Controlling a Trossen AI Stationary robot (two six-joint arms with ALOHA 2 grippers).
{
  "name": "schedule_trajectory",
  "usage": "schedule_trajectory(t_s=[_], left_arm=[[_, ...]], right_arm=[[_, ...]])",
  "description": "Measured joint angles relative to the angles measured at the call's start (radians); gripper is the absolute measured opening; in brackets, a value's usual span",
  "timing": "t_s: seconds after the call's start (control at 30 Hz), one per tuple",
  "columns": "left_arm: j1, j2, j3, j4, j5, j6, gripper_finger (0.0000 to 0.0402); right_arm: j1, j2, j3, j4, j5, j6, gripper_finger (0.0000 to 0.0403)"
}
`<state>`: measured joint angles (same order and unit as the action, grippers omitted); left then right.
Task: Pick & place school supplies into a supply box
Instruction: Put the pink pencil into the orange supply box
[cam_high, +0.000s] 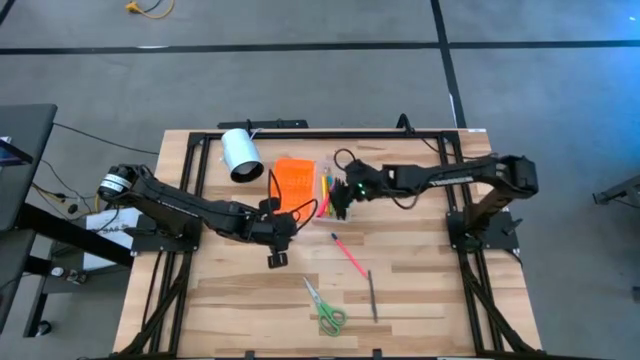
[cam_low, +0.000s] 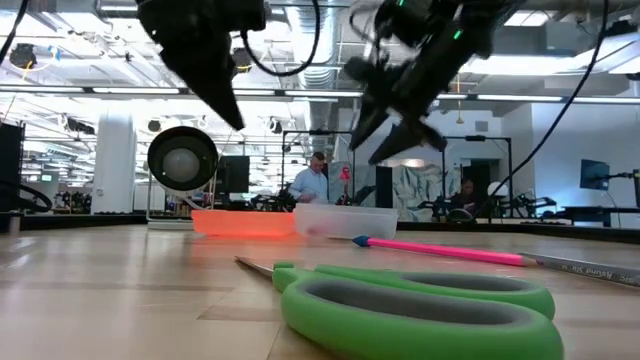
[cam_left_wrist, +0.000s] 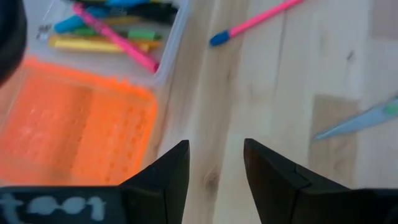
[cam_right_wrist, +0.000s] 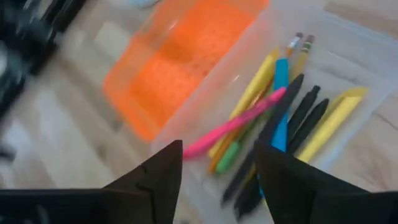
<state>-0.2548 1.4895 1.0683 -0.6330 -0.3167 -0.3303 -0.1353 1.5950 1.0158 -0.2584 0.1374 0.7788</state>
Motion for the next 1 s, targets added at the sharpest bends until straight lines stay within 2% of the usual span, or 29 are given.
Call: schedule_trajectory(t_s=[0.17, 0.3, 0.43, 0.53, 0.7, 1.0], left_arm=[[-0.002, 0.000, 0.000, 0.140, 0.024, 0.039, 0.0141], [-0.002, 0.000, 0.000, 0.254, 0.025, 0.094, 0.0141], [-0.001, 0.000, 0.000, 0.369, 0.108, 0.266, 0.0141], [0.009, 0.022, 0.001, 0.444, 0.131, 0.368, 0.0141], [0.060, 0.095, 0.020, 0.471, 0.226, 0.412, 0.0141], [0.089, 0.352, 0.236, 0.409, 0.338, 0.595, 0.0141]], right_arm=[[0.103, -0.121, 0.000, -0.159, 0.078, -0.159, 0.0190], [0.210, -0.219, 0.000, -0.312, 0.149, -0.209, 0.0178], [0.331, -0.305, -0.017, -0.425, 0.219, -0.190, 0.0163], [0.421, -0.358, -0.042, -0.498, 0.283, -0.111, 0.0152], [0.571, -0.414, -0.092, -0.594, 0.346, 0.088, 0.0137], [0.817, -0.408, -0.206, -0.594, 0.373, 0.501, 0.0128]])
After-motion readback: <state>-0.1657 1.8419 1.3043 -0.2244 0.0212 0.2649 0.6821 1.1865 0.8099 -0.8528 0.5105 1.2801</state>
